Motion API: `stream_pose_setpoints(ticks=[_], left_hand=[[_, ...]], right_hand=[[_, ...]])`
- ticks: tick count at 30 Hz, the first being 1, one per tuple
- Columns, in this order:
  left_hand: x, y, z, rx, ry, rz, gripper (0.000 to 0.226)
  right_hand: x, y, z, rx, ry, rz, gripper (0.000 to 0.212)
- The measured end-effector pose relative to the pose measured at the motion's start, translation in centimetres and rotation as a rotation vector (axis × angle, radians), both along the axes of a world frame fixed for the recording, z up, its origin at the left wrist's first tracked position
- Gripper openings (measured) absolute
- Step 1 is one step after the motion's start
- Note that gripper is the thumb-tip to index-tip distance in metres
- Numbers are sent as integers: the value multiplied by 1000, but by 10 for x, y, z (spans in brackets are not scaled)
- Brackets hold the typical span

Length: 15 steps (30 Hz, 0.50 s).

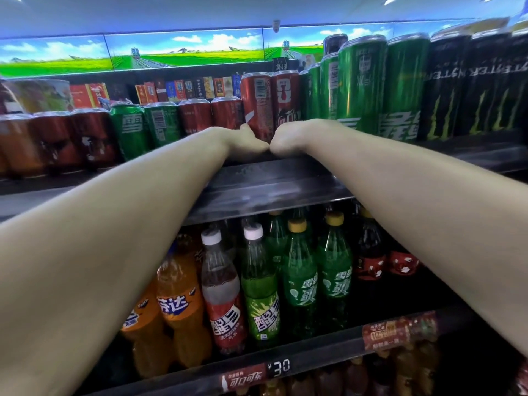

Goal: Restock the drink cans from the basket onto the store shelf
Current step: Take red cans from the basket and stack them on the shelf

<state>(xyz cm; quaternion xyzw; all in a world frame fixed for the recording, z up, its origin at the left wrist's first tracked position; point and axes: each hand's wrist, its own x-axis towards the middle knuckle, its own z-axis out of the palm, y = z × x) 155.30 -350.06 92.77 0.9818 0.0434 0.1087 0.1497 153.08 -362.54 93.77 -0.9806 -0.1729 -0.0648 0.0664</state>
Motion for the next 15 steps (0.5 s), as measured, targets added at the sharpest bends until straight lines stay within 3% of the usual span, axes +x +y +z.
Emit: stream_pose_setpoints(ticks=[5, 8, 10, 12, 15], left_hand=[[-35, -7, 20, -48, -33, -122, 66], [-77, -5, 31, -10, -196, -129, 12], [-104, 2, 28, 42, -292, -151, 10], [-125, 15, 13, 85, -438, -163, 29], [-158, 40, -34, 112, -716, -193, 25]], right_hand=[[-9, 0, 3, 238, -233, 34, 21], [-30, 0, 6, 437, -376, 93, 26], [-48, 2, 0, 562, -434, 146, 30], [-69, 4, -15, 708, -474, 220, 30], [-103, 13, -55, 910, -611, 372, 23]])
